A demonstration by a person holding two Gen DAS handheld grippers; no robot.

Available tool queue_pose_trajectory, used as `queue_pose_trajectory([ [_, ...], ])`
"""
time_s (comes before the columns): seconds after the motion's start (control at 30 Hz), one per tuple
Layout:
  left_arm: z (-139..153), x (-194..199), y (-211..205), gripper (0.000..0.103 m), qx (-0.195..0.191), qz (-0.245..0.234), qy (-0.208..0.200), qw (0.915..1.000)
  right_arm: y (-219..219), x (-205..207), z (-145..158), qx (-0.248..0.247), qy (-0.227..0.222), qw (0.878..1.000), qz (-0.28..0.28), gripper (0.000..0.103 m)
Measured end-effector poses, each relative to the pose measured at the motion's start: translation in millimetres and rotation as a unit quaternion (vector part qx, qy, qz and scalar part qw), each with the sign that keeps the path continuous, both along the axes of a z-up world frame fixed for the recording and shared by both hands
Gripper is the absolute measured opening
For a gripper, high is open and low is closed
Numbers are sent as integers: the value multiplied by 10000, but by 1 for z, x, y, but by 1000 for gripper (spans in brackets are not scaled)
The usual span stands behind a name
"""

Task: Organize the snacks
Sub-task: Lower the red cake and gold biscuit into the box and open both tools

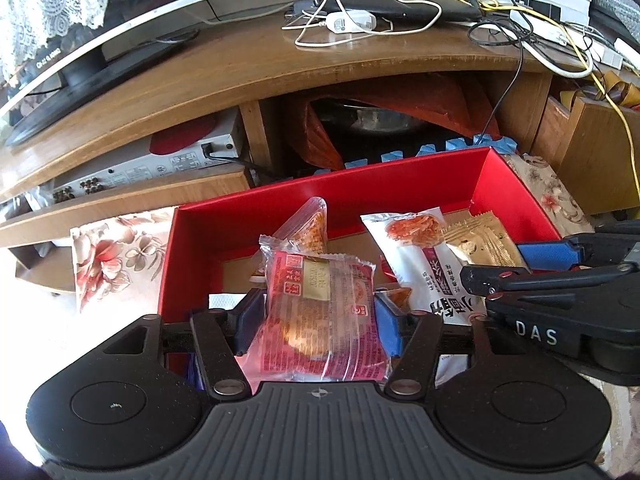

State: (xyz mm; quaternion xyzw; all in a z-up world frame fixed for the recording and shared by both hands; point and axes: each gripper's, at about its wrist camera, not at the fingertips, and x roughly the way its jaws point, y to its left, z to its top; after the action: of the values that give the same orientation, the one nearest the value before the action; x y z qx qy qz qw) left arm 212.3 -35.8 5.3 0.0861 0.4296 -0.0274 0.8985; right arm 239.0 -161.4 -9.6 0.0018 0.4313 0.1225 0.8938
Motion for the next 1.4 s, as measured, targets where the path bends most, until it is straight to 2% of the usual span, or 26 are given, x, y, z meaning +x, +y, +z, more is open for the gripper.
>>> queue_pose_trajectory([
  [0.17, 2, 0, 4, 79, -44, 81, -16, 10000, -5, 0, 0, 126, 36, 9999, -51, 44],
  [0.67, 16, -13, 9, 88, 68, 207, -253, 9994, -6, -14, 15, 179, -68, 9998, -92, 50],
  [0.9, 29, -27, 18, 92, -265, 297, -362, 9985, -11, -29, 29, 331, -210, 9992, -111, 54],
  [0.97, 32, -32, 20, 96, -357, 304, -429, 9980, -13, -33, 33, 335, -245, 9991, -116, 55],
  [1.17, 37, -44, 23, 100, -467, 288, -553, 9970, -17, -49, 41, 403, -290, 9986, -191, 56],
  [1.4, 38, -63, 29, 103, -561, 354, -587, 9961, -18, -72, 35, 298, -143, 9993, -185, 58],
])
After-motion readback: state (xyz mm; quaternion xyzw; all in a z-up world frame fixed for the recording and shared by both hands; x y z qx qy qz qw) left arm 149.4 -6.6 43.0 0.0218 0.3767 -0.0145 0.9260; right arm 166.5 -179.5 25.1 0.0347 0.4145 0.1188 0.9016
